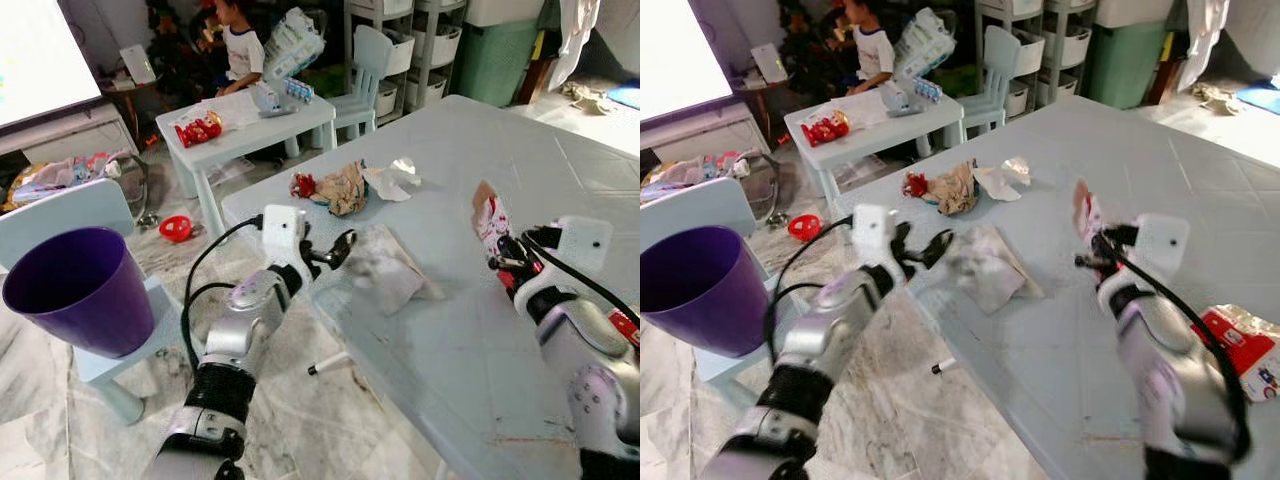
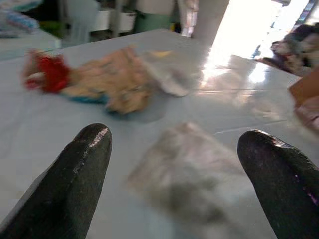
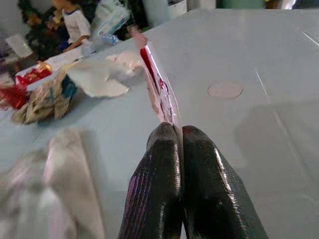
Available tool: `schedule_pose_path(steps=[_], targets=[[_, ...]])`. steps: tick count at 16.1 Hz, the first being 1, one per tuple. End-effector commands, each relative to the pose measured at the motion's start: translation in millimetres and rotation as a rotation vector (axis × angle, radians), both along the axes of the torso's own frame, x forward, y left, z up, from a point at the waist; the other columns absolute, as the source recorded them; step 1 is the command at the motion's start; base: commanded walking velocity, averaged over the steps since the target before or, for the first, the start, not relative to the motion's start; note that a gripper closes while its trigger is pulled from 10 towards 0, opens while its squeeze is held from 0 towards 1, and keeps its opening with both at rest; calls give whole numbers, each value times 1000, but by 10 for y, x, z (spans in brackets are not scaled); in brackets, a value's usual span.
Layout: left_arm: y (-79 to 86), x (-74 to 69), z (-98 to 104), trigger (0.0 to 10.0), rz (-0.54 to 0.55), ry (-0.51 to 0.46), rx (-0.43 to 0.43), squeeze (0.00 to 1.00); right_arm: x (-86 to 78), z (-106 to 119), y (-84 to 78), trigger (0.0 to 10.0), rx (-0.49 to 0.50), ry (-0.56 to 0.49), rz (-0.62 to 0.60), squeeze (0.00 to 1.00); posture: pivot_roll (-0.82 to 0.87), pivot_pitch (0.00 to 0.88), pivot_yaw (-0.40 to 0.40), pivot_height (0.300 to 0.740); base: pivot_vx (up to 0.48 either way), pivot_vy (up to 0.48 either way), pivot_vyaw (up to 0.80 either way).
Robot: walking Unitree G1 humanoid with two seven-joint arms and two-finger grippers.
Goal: Picking trash to rubbish bin
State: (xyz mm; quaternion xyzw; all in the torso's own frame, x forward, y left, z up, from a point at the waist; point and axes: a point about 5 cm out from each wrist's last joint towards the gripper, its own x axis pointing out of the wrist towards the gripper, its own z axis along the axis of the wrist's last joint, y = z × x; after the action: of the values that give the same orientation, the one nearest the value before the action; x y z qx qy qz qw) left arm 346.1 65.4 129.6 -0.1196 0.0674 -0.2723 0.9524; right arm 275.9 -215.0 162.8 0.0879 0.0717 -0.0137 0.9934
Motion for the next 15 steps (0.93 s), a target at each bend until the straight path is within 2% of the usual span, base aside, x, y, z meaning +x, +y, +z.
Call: schedule_pose_path(steps=[1, 4, 10, 11, 12, 13, 15], targets=[[-53, 28, -12, 10000, -32, 11, 3, 0, -91, 40, 42, 0, 8, 2, 50, 0, -173, 13, 64, 740, 0, 0, 0], [-164, 71, -79, 10000, -78, 66, -25, 0, -247, 85, 48, 0, -13, 22, 78, 0, -214, 37, 67, 740, 0, 0, 0], [-161, 149, -136, 10000, -101, 129, -70, 0, -284, 122, 120, 0, -11, 41, 128, 0, -233, 39, 67, 740, 0, 0, 0], [-152, 153, -168, 4667, -97, 149, -79, 0, -294, 124, 130, 0, -8, 44, 133, 0, -238, 38, 67, 740, 0, 0, 0], [-145, 152, -202, 1608, -91, 174, -94, 0, -302, 128, 141, 0, -5, 46, 138, 0, -242, 38, 68, 740, 0, 0, 0], [-143, 142, -239, 0, -90, 193, -106, 0, -310, 129, 151, 0, -3, 48, 144, 0, -245, 38, 69, 740, 0, 0, 0], [-140, 117, -302, 0, -97, 209, -101, 0, -318, 132, 162, 0, 1, 52, 149, 0, -248, 37, 71, 740, 0, 0, 0]])
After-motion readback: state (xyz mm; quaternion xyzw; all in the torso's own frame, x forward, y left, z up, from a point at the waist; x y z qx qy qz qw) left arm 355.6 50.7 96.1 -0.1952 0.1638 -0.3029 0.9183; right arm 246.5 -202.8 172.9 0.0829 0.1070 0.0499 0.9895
